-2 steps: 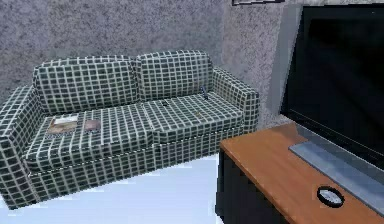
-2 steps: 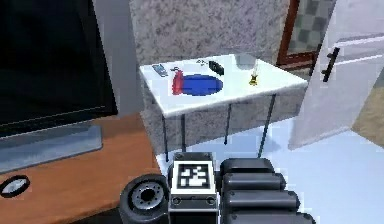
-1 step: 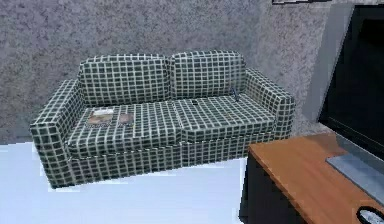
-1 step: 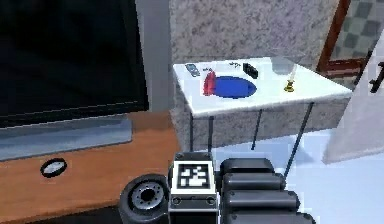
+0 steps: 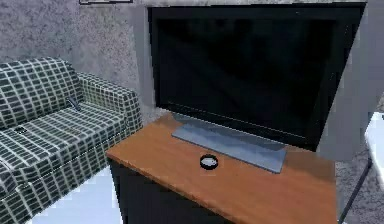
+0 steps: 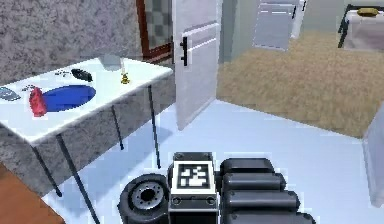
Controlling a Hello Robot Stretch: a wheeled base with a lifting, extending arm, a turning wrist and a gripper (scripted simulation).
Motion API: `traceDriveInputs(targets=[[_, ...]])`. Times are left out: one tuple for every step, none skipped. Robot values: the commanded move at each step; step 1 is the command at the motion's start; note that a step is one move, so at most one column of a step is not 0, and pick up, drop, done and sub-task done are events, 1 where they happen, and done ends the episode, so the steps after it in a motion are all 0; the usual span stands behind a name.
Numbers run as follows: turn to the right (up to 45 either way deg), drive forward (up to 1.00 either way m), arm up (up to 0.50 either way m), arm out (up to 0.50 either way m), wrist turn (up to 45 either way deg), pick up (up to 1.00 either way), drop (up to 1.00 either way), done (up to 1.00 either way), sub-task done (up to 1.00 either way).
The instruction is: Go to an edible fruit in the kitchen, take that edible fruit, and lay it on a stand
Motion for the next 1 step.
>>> traceDriveInputs(targets=[[30.0,0.00,0.00,0.00,0.0,0.00,0.00,0.00,0.00]])
